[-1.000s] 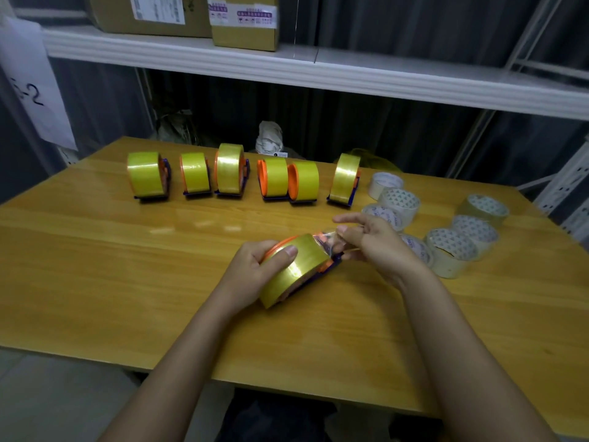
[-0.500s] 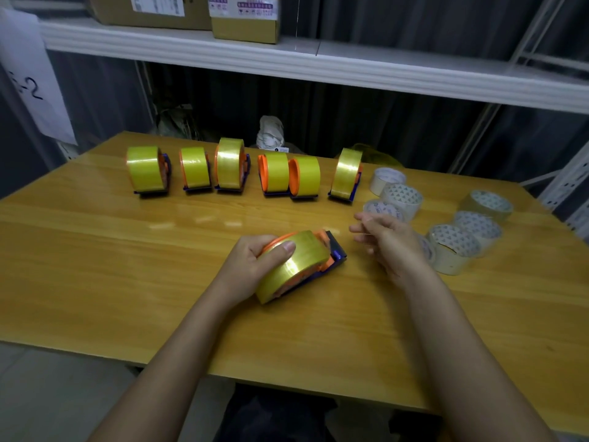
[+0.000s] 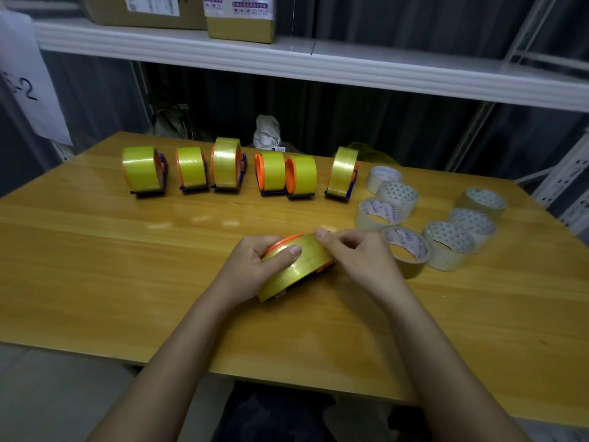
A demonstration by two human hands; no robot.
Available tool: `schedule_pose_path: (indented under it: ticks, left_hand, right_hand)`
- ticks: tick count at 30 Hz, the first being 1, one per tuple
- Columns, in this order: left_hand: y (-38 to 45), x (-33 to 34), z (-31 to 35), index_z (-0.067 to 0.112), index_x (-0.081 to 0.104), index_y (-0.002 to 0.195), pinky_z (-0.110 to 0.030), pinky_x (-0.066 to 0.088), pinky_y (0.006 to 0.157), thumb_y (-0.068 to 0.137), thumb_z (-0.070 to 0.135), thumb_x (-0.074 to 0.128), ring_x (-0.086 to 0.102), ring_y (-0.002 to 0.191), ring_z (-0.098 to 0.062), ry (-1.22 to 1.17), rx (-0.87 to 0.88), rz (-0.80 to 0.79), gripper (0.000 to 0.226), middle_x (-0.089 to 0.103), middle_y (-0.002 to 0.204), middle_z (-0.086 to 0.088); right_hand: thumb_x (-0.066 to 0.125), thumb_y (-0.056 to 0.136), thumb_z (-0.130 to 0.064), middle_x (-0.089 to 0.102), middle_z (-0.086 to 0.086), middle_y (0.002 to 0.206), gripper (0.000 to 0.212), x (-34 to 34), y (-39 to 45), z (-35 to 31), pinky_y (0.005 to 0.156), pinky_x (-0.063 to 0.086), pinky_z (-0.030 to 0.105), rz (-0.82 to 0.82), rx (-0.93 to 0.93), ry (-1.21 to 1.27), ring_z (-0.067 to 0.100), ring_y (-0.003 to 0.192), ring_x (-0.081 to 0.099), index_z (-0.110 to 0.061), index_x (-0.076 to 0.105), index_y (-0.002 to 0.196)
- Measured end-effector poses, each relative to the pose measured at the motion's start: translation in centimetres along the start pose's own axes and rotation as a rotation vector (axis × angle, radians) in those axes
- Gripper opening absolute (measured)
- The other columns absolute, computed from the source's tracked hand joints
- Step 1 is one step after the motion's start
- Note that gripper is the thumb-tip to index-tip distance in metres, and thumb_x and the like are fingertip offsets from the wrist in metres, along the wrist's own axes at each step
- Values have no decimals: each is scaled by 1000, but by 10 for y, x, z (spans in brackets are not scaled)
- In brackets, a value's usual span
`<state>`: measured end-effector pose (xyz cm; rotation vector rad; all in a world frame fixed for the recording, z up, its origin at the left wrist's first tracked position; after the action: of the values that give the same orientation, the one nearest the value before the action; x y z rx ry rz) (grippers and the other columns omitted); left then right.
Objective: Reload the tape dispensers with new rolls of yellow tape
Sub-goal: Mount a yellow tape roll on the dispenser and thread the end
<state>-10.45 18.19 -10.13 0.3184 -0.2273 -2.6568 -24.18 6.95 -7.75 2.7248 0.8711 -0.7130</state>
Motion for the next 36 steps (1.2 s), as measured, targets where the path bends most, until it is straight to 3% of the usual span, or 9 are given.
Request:
schedule_pose_path:
  ticks: [5,10,17,21,23,26,28,30,36]
  left_hand:
    - [-2,1,4,-8,63,81,-18,43,44,75,38,61,58,52,-11,-2,-2,-5,46,59,62,-5]
    - [-2,0,3,-4,65,82,-20,45,45,77,40,66,59,55,-14,-15,-30,-18,44,61,65,-7]
    - [4,-9,1,3,62,70,-19,38,47,72,42,67,52,53,-13,-51,-35,-52,39,54,58,0]
    - [10,-24,2,10,61,74,-14,38,55,67,45,61,53,63,-2,14,-52,-76,36,53,66,8]
    - [17,-37,3,16,59,90,-12,40,72,69,43,53,53,86,0,127,-117,-35,34,55,88,11]
    - [27,-47,14,37,54,109,-29,40,83,75,53,41,47,107,-8,347,-146,-135,39,50,120,13]
    - [32,-40,27,41,49,116,-27,39,78,83,69,41,45,108,-9,477,-175,-177,44,46,121,13]
    - [39,-27,40,39,47,123,-29,42,78,70,79,47,44,106,-10,682,-197,-202,67,43,115,12]
    - [52,-9,52,28,47,126,-27,48,64,75,65,60,52,93,-15,984,-152,-283,64,50,110,7]
  right_hand:
    - [72,85,-32,65,-8,64,17,1,5,5,60,46,19,75,-5,100,1,61,58,-17,72,76]
    - [73,84,-22,65,-4,59,15,-3,12,6,52,47,16,-81,157,342,4,53,55,-8,70,82]
    - [71,86,-20,69,12,83,12,-31,30,12,58,48,14,12,38,97,7,67,59,-11,68,79]
    - [69,87,-31,67,-2,88,13,-27,27,12,68,44,22,-14,-8,-47,8,85,59,-21,66,80]
    - [68,88,-33,65,-6,85,13,-25,26,10,68,42,22,16,-24,-42,6,84,57,-22,65,80]
    - [66,89,-34,62,-8,77,16,-17,24,2,64,43,22,98,-56,-36,5,76,56,-21,65,81]
    - [66,89,-35,62,-7,77,16,-12,24,-4,66,46,24,144,-78,-32,6,77,58,-20,65,81]
    - [67,88,-36,62,-7,77,18,-9,24,-10,67,48,28,170,-116,-84,9,75,58,-19,66,84]
    - [72,87,-24,65,0,61,19,-8,31,-19,64,59,33,30,-105,28,15,58,64,-10,66,77]
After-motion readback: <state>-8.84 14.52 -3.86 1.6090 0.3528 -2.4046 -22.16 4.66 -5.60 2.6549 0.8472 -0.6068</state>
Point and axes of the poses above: each hand's wrist, its own y-axis towards the middle knuckle, its own x-axis out of the palm, z = x × y, the point moved 2 cm from there along y, towards the middle knuckle
